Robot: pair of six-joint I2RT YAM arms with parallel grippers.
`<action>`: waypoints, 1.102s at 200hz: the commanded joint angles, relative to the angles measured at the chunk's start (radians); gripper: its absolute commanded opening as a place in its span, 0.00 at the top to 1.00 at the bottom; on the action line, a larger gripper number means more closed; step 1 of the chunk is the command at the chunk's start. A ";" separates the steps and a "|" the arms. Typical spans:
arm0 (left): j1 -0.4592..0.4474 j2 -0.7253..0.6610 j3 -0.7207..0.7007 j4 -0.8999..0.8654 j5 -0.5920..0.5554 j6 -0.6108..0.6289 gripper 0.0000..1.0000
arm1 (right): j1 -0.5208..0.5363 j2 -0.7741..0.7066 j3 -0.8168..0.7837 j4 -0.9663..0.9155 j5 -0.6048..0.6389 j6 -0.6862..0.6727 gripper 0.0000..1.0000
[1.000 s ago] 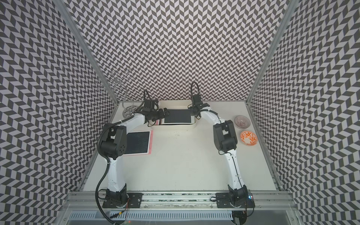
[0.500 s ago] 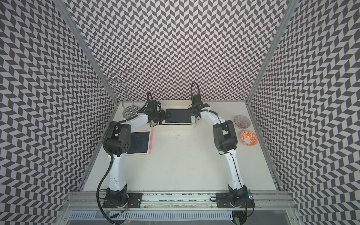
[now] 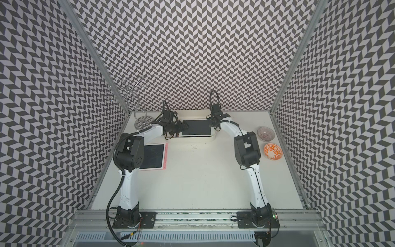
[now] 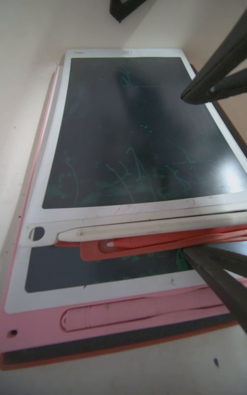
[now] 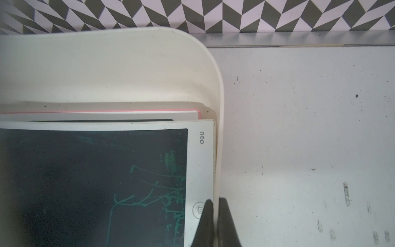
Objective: Take out the writing tablet from the storage box
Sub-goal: Pick up the writing tablet from the storage box.
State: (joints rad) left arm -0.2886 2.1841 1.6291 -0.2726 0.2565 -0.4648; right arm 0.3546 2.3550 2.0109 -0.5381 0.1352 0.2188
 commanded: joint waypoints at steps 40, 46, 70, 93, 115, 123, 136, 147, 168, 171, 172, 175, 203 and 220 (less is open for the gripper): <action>-0.014 -0.071 0.025 -0.042 -0.016 0.000 0.01 | -0.006 -0.016 -0.014 0.011 -0.032 0.006 1.00; -0.014 -0.076 0.024 -0.044 -0.019 0.000 0.01 | -0.006 -0.016 -0.014 0.012 -0.033 0.008 1.00; -0.017 -0.087 0.024 -0.035 -0.027 0.003 0.01 | -0.006 -0.020 -0.016 0.011 -0.032 0.007 1.00; -0.021 -0.066 0.037 -0.040 -0.027 0.003 0.01 | -0.005 -0.022 -0.015 0.013 -0.032 0.007 1.00; -0.024 -0.041 0.049 -0.042 -0.027 0.007 0.01 | -0.006 -0.023 -0.015 0.011 -0.031 0.007 1.00; -0.024 -0.035 0.053 -0.043 -0.029 0.009 0.01 | -0.006 -0.025 -0.017 0.012 -0.029 0.007 1.00; -0.026 -0.024 0.057 -0.044 -0.030 0.011 0.01 | -0.006 -0.026 -0.021 0.011 -0.029 0.007 1.00; -0.026 -0.016 0.061 -0.045 -0.032 0.013 0.01 | -0.006 -0.027 -0.023 0.011 -0.027 0.006 1.00; -0.027 -0.001 0.070 -0.049 -0.038 0.017 0.01 | -0.006 -0.030 -0.027 0.011 -0.026 0.006 1.00; -0.027 0.000 0.071 -0.049 -0.039 0.018 0.01 | -0.006 -0.030 -0.027 0.011 -0.026 0.005 1.00; -0.027 0.001 0.071 -0.050 -0.040 0.018 0.01 | -0.006 -0.030 -0.027 0.011 -0.026 0.005 1.00; -0.027 0.002 0.073 -0.050 -0.039 0.020 0.01 | -0.006 -0.029 -0.027 0.011 -0.026 0.007 1.00; -0.029 0.019 0.084 -0.056 -0.050 0.027 0.01 | -0.006 -0.030 -0.029 0.012 -0.026 0.008 1.00; -0.031 0.030 0.088 -0.056 -0.051 0.029 0.01 | -0.006 -0.028 -0.029 0.012 -0.026 0.007 1.00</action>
State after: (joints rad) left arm -0.3088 2.1853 1.6752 -0.3187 0.2226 -0.4561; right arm 0.3508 2.3516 2.0026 -0.5301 0.1181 0.2272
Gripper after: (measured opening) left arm 0.992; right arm 0.048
